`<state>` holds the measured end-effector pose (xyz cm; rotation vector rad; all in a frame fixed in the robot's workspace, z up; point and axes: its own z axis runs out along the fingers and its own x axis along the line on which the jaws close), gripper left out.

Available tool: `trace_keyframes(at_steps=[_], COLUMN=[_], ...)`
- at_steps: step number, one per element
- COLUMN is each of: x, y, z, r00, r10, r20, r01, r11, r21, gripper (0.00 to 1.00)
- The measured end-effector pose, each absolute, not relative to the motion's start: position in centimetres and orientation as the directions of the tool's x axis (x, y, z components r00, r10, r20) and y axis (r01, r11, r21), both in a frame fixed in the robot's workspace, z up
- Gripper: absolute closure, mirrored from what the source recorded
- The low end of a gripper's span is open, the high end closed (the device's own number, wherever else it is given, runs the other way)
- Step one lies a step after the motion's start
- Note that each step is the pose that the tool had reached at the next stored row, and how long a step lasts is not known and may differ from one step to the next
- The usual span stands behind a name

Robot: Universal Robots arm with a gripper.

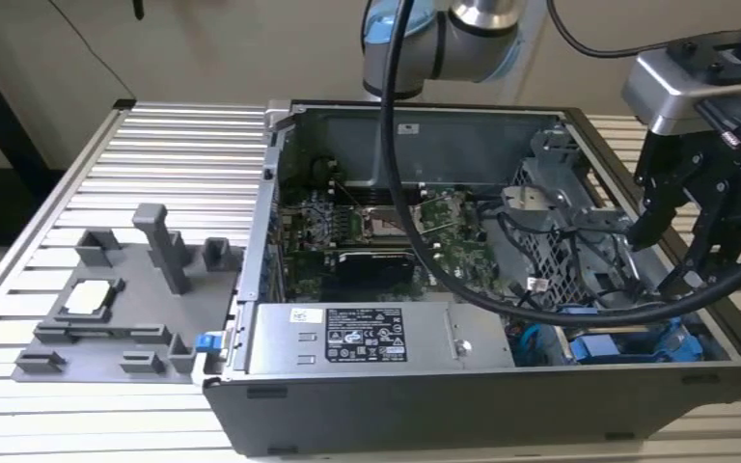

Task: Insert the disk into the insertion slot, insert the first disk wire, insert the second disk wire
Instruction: 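Insert the disk into the insertion slot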

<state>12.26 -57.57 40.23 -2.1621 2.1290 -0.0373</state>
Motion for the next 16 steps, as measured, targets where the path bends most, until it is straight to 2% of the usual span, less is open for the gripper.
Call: trace_keyframes(at_steps=[16], x=[12.25], y=[-57.51], z=[40.1], r00=[0.02], r10=[-0.998], r20=[-0.063], r01=[-0.995], r11=[-0.014], r21=[-0.097], gripper=[0.45])
